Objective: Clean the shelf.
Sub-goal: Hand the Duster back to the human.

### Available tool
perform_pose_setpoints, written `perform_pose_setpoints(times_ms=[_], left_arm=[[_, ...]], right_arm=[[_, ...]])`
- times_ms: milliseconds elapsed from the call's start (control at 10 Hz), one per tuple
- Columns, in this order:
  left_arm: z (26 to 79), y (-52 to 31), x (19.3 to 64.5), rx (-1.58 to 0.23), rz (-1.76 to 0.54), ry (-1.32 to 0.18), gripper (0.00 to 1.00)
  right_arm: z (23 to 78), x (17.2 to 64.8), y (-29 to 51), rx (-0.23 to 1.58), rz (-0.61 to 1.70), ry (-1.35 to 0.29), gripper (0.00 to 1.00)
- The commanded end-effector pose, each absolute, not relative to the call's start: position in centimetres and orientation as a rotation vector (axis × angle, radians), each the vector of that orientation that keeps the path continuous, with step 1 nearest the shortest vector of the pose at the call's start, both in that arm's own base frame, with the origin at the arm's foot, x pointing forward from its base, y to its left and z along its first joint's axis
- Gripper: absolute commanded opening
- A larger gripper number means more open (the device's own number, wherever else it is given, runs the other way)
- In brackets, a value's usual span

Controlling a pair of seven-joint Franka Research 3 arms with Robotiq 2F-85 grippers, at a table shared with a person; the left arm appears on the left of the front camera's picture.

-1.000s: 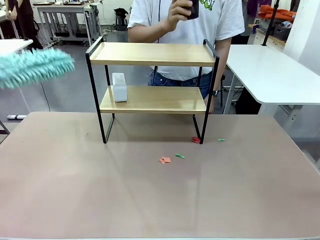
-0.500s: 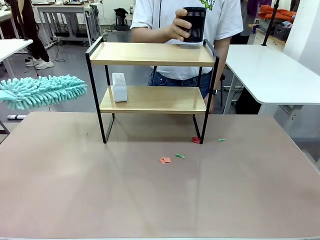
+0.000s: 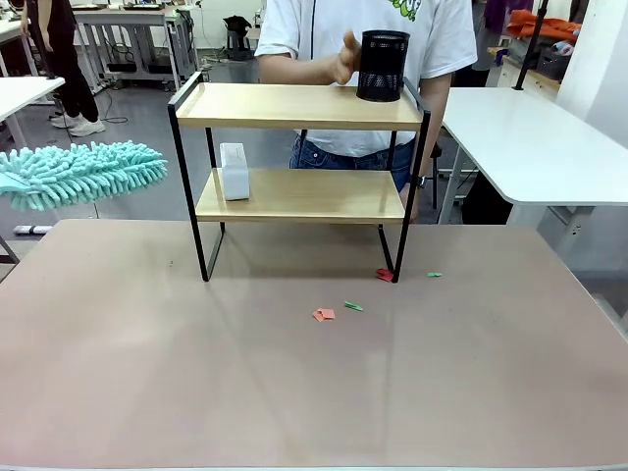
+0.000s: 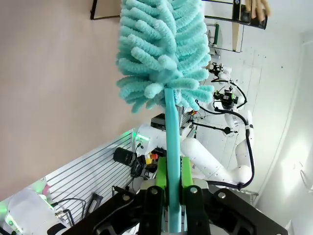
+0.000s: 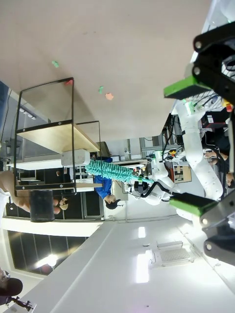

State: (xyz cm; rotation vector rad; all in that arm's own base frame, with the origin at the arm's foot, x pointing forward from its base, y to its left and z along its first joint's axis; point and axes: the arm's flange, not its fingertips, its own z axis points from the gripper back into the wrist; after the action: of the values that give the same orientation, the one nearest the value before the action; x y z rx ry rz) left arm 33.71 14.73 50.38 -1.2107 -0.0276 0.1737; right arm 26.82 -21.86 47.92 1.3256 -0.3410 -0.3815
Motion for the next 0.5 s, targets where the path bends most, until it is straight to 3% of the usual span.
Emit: perform_pose_setpoints(times_ms=[0, 400], left_arm=[[50.52, 14.49, 33.56, -1.236, 0.181, -0.049, 0.12], [50.36, 14.73, 33.71, -1.211, 0.174, -0.027, 0.12]], right_arm=[[48.04, 26.96, -21.82, 1.34, -0.359, -0.366, 1.0], [47.77, 27.17, -22.29, 1.305, -0.456, -0.348, 1.0]])
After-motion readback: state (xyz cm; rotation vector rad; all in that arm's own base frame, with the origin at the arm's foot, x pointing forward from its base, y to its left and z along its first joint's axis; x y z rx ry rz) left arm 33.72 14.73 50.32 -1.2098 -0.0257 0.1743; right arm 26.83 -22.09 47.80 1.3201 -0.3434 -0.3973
